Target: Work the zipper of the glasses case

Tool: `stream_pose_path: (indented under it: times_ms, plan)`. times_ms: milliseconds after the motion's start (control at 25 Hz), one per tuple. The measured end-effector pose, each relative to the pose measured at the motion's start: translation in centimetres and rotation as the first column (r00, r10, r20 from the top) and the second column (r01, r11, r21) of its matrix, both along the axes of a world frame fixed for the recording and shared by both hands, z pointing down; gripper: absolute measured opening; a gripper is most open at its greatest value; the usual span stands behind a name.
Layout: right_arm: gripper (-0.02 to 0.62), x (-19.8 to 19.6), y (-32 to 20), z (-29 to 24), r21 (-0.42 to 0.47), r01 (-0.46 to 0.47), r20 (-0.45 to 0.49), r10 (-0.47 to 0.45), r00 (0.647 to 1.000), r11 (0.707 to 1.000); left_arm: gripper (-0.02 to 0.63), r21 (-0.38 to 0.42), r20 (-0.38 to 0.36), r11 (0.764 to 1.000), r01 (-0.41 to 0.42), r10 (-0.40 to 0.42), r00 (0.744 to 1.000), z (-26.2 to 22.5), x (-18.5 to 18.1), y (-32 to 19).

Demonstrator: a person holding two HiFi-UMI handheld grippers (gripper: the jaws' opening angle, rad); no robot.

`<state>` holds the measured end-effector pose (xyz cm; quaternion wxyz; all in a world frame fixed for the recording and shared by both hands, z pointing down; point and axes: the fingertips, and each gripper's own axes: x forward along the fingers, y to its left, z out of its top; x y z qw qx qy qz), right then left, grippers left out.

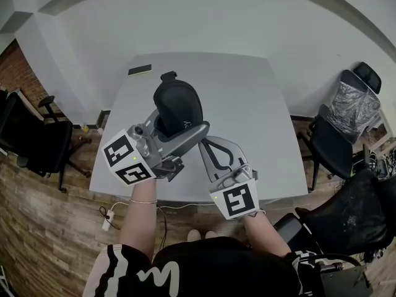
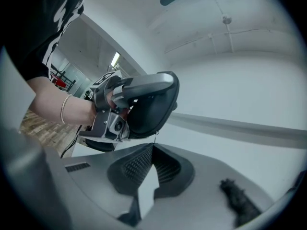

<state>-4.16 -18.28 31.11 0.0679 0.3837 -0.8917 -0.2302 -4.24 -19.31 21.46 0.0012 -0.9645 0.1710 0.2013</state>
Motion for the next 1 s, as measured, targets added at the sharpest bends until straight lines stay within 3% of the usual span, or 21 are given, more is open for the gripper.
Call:
stream_pose_path:
  times_ms: [1000]
  plan:
    - [0.005,-1.4,0.6,0.2,-0.021,0.042,0.069,-0.040,0.997,0.999,0.265,0.016,-0.052,1.000,0.005,-0.004,0.999,-1.8,0.3,-0.2]
